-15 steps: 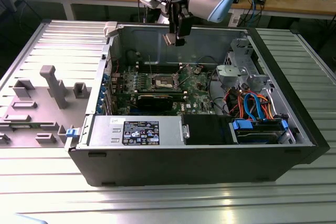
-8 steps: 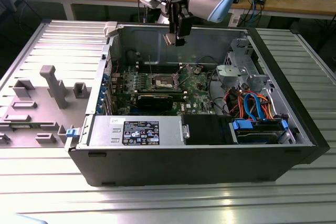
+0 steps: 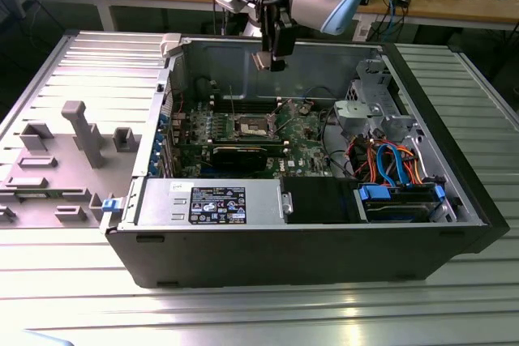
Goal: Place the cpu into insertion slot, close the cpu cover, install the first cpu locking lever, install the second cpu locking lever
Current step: 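Place the cpu into insertion slot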
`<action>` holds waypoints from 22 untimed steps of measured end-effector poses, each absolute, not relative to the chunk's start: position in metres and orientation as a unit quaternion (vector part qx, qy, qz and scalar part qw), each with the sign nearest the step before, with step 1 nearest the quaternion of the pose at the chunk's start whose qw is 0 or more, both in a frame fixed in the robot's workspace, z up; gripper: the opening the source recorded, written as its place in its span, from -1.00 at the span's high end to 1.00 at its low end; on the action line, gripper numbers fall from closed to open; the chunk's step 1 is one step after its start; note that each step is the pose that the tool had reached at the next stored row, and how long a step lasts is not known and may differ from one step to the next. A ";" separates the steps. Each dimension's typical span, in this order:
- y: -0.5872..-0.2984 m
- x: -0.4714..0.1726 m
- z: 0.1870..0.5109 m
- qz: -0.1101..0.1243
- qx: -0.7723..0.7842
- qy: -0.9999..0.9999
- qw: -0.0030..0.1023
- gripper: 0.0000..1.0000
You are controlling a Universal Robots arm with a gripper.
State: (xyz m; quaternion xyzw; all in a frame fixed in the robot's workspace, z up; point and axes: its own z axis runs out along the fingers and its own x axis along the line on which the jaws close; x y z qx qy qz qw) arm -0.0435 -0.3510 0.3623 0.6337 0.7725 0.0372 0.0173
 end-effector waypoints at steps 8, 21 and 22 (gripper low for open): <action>-0.351 -0.044 0.362 0.036 0.662 0.749 0.018 -0.08; -0.351 -0.044 0.360 0.034 0.707 0.706 0.020 -0.08; -0.351 -0.043 0.360 0.034 0.707 0.706 0.020 -0.08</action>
